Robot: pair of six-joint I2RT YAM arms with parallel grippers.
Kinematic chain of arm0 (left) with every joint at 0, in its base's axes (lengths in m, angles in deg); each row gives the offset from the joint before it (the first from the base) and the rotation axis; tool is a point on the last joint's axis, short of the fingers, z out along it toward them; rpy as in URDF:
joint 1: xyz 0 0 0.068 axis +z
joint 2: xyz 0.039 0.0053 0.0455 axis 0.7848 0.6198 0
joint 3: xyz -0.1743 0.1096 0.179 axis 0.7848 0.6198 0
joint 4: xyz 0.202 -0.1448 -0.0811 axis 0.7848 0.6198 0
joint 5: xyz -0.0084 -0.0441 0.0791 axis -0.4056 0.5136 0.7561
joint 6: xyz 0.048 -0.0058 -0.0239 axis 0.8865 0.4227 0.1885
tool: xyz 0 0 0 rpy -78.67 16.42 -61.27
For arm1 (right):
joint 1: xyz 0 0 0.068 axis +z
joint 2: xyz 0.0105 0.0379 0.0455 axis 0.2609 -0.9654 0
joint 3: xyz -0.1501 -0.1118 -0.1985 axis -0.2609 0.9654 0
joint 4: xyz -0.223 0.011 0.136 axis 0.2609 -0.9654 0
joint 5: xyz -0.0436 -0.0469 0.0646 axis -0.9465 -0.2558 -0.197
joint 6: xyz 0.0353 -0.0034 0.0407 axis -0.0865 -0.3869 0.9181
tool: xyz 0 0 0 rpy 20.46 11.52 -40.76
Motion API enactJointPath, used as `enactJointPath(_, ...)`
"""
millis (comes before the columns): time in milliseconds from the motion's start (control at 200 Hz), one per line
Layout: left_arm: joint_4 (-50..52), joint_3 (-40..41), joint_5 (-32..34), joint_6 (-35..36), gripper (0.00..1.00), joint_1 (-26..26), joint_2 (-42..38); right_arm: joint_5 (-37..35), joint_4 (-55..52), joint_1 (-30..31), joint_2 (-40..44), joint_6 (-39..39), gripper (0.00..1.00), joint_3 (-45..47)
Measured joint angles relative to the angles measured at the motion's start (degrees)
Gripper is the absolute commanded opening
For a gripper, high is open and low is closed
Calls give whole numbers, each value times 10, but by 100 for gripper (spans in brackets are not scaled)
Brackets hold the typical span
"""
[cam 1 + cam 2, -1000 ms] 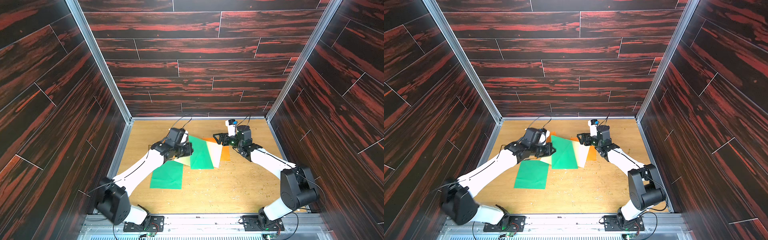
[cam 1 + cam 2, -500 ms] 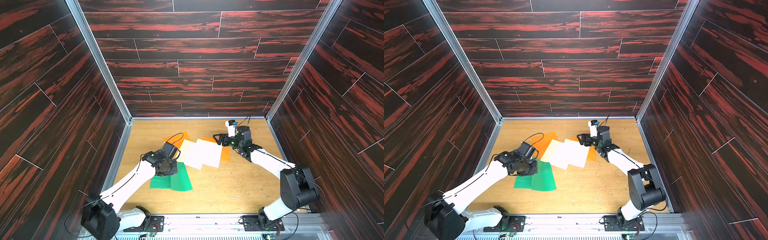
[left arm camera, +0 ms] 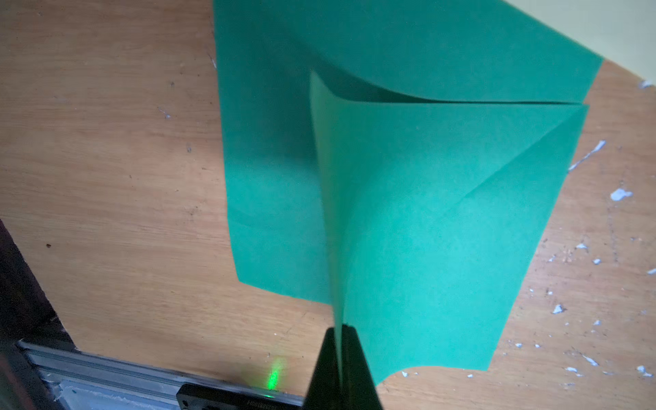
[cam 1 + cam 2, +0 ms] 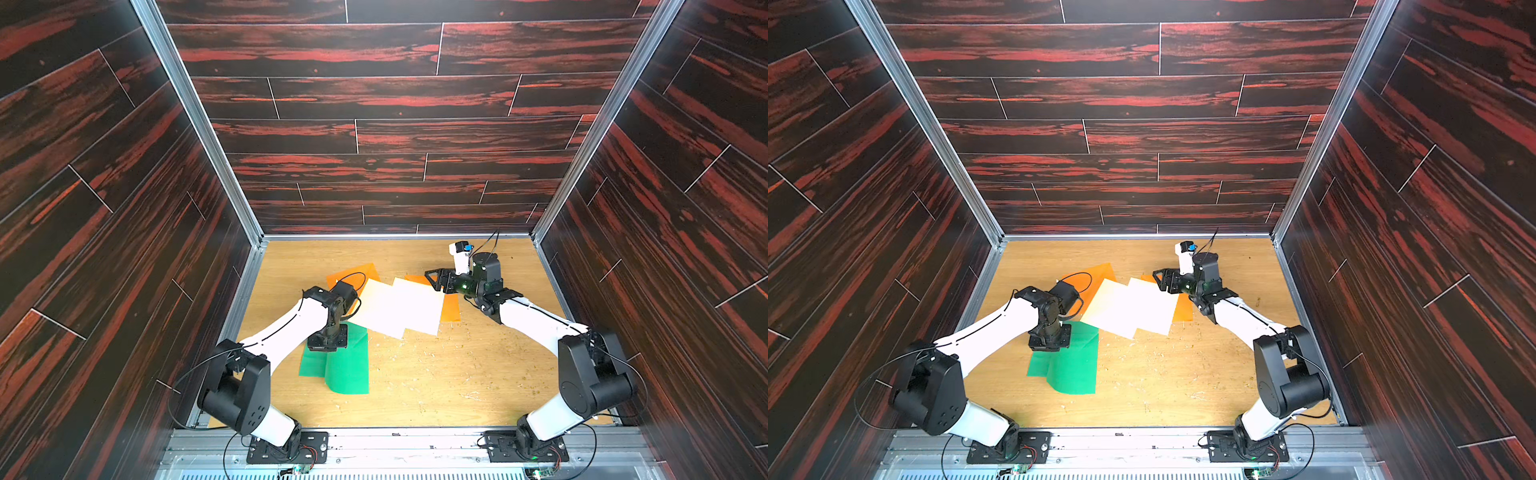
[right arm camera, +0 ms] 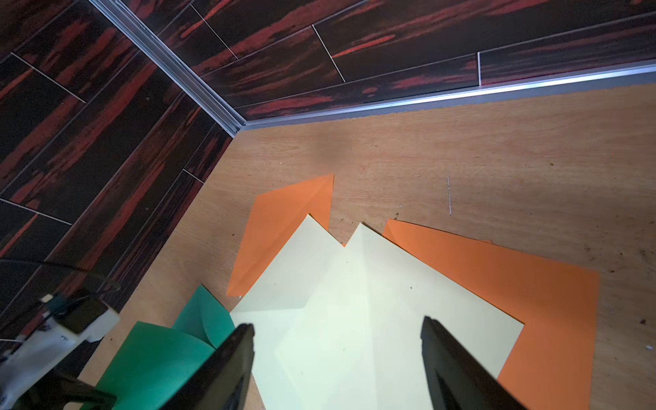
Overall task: Sort the scattered colored papers by color
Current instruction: Place the colored paper.
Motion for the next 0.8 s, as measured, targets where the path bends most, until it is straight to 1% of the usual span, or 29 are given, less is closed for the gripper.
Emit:
enactJointPath(185, -8, -18, 3, 17, 0, 26, 18, 7, -1, 0, -12, 0, 78, 0)
enactJointPath(501, -37, -21, 1, 25, 0, 44, 42, 12, 0, 0, -19, 0, 78, 0)
enactJointPath(802, -79, 15, -5, 18, 0, 69, 42, 12, -5, 7, -40, -2, 79, 0)
